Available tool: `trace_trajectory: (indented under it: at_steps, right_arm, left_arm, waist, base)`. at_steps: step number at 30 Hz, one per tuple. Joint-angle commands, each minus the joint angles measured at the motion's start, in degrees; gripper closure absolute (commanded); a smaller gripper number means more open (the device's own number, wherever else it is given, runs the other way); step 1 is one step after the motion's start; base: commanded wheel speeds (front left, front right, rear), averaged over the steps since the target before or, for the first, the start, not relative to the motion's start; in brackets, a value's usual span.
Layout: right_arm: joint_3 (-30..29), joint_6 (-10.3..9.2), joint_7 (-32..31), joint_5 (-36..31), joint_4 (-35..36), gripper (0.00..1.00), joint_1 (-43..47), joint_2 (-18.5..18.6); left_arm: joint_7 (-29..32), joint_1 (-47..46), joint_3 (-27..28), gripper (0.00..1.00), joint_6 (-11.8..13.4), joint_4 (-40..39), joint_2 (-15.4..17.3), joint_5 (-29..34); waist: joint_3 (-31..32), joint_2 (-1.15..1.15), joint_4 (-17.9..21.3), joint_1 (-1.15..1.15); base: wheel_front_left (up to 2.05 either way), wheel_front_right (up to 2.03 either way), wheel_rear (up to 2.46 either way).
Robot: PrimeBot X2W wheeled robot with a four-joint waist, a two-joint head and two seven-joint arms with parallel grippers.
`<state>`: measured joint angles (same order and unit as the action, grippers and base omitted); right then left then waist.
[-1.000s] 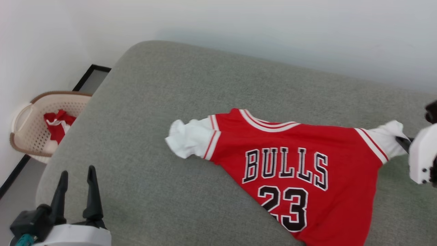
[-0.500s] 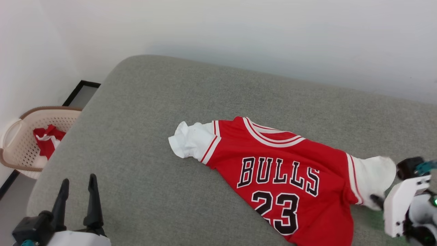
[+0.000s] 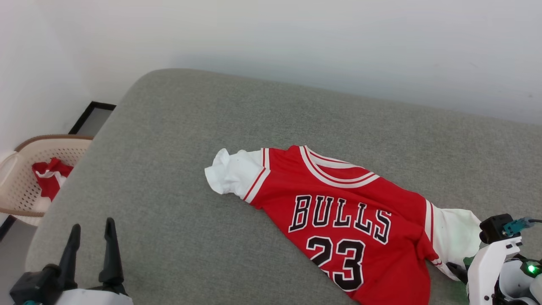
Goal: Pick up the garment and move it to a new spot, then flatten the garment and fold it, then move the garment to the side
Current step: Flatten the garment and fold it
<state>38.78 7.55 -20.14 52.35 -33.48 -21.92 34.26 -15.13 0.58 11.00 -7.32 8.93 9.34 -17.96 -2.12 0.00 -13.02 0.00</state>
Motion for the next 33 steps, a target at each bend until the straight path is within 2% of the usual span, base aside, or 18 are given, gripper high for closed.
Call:
trace_trajectory:
  at_steps: [1, 12, 19, 25, 26, 33]
  right_arm:
    - [0.19, -0.12, -0.45, -0.89, -1.05, 0.0, 1.66, -0.05]
    - [-6.07, -0.12, 3.14, -3.92, 3.78, 0.0, 1.9, -0.27]
    - [-13.98, -0.12, 6.6, -8.2, 8.15, 0.0, 4.38, -2.0]
    - [-22.2, -0.12, 8.88, -14.81, 12.51, 0.0, 6.91, -5.9]
    - [-22.2, -0.12, 8.88, -14.81, 12.51, 0.0, 6.91, -5.9]
    - [-29.83, -0.12, 10.81, -23.26, 19.37, 0.0, 9.7, -11.57]
  left_arm:
    - [0.0, 0.38, 0.24, 0.0, -0.16, -0.17, 0.0, 0.46]
    - [0.0, 0.25, 0.83, 0.0, -0.16, -1.11, -0.25, 0.02]
    - [1.27, -1.72, -4.01, 0.0, -0.16, -0.22, 3.34, -3.73]
    - [11.69, -7.28, -10.96, 0.0, -0.16, -1.04, 10.34, -10.12]
    - [11.69, -7.28, -10.96, 0.0, -0.16, -1.04, 10.34, -10.12]
    - [27.56, -17.49, -17.78, 0.0, -0.16, 0.6, 17.99, -18.24]
  waist:
    - [-0.39, 0.0, 0.34, 0.0]
    - [-0.88, 0.0, 2.05, 0.0]
    - [-1.58, 0.0, 3.72, 0.0]
    - [-2.1, 0.0, 5.71, 0.0]
    - [-2.1, 0.0, 5.71, 0.0]
    - [-2.54, 0.0, 8.46, 0.0]
  base:
    - [0.0, 0.0, 0.0]
    - [0.0, 0.0, 0.0]
    - [0.0, 0.0, 0.0]
    - [0.0, 0.0, 0.0]
    - [0.0, 0.0, 0.0]
    - [0.0, 0.0, 0.0]
